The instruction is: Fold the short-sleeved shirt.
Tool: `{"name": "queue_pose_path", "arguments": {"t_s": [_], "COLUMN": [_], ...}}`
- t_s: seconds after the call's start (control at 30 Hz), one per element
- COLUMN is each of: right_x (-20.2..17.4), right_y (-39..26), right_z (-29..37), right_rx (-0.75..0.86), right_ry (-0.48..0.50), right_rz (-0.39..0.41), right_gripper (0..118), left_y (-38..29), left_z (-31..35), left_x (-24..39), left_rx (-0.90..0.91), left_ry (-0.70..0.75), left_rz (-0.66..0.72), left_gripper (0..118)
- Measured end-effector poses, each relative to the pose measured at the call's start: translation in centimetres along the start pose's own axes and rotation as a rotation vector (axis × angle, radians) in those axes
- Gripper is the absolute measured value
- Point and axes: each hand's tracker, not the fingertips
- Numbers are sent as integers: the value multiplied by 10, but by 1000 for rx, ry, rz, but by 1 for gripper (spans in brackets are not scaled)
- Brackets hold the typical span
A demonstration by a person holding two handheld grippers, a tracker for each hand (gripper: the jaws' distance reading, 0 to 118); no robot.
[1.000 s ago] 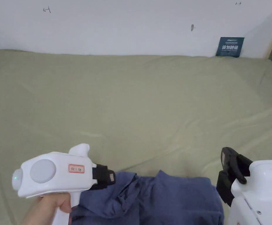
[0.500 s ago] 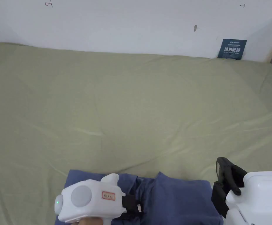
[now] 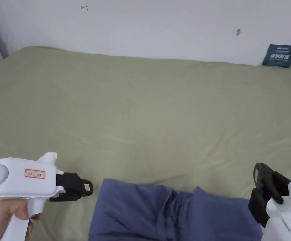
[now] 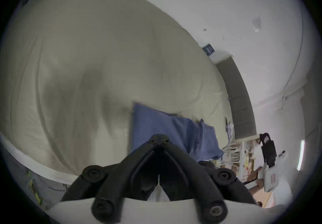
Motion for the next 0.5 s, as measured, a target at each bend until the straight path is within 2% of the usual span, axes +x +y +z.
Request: {"name": "queue_pose_path", "arguments": {"t_s": [0.23,0.27,0.3,0.33,0.37,0.4,0.47,0.5], "right_x": [-7,-8,-9,-10,-10,-11,-13,-14], "right_y": [-3,-3,-4,-4,-4,-4,-5,-5], "right_z": [-6,-6,-6,-6,-6,-7,-8,-8], "right_rx": [-26,-28,-29,-29,-30,-33,-36,-39], "right_ry": [8,8,8,7,7,9,11,12], "right_rz": [10,13,16,17,17,17,18,21], "right_gripper": [2,2,2,2,2,2,2,2], "left_y": [-9,-9,-1,7,10,12,9,11], "left_z": [-19,-21,-27,-34,-38,-45,-48,-53], "left_x": [-4,-4,-16,-27,-29,-32,-25,-29], "left_rx": [-55,-51,-52,-58,-69,-94,-169,-151], "left_ry": [-69,-71,-83,-93,-103,-113,-101,-112], "left_rz": [-2,-2,-3,-1,4,7,7,15], "left_gripper": [0,6,28,64,111,118,118,118]}}
